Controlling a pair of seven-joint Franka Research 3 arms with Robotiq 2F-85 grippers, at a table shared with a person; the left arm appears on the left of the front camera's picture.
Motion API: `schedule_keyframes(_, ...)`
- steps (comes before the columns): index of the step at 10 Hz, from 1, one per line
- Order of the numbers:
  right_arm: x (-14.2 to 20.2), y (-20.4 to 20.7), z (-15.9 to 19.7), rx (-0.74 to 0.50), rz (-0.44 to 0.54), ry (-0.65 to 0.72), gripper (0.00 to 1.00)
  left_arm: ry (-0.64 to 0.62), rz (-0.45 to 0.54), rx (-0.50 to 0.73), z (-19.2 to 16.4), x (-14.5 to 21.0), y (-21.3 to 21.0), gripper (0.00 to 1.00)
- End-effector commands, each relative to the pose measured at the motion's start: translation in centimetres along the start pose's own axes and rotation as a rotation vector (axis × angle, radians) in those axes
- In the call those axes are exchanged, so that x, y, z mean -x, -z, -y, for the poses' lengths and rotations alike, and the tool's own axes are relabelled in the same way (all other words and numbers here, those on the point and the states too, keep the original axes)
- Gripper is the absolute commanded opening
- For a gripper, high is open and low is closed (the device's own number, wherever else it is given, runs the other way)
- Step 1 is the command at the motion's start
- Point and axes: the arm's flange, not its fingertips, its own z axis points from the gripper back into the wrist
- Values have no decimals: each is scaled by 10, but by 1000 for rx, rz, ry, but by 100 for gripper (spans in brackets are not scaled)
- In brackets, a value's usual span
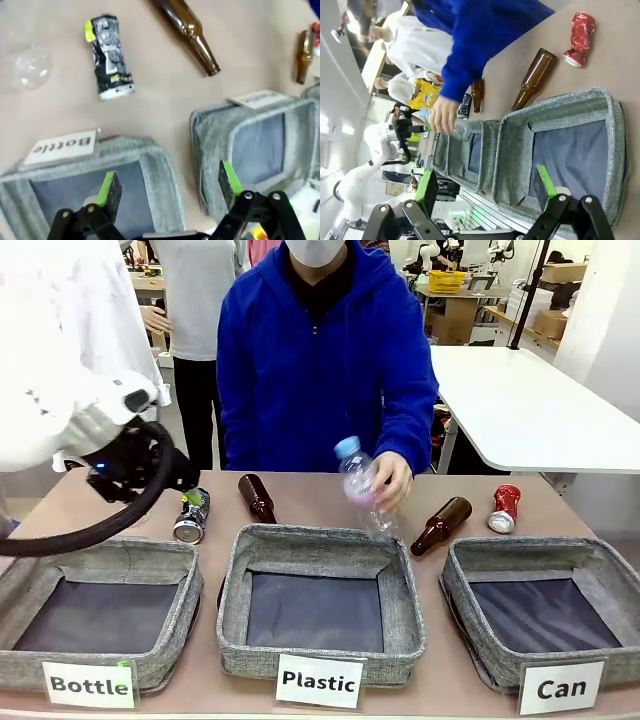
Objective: Sort the can waste into the basket.
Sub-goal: Pick up the can waste from the table and place it in the right Fabric basket.
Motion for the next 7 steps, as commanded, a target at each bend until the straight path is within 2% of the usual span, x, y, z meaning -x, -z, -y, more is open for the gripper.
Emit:
schedule_keyframes(1,-4,0,0,-21,18,-28,100,10,-31,-2,0,-27,-2,100)
schedule_keyframes(2,-4,0,0,-21,18,-28,100,-33,-20,42,-15,-20,-11,100)
schedule_keyframes(3,-4,0,0,-21,18,-28,100,-9,-33,96,-37,-11,-25,100)
schedule_keyframes(4,-4,0,0,-21,18,-28,100,75,-85,224,-74,4,-45,100)
schedule_keyframes(5,-4,0,0,-21,18,-28,100,62,-64,269,-90,18,-52,100)
schedule_keyframes(6,-4,0,0,-21,18,-28,100,37,-40,265,-93,22,-55,100)
schedule_keyframes(7,-4,0,0,-21,18,-28,100,55,-51,243,-82,14,-47,100)
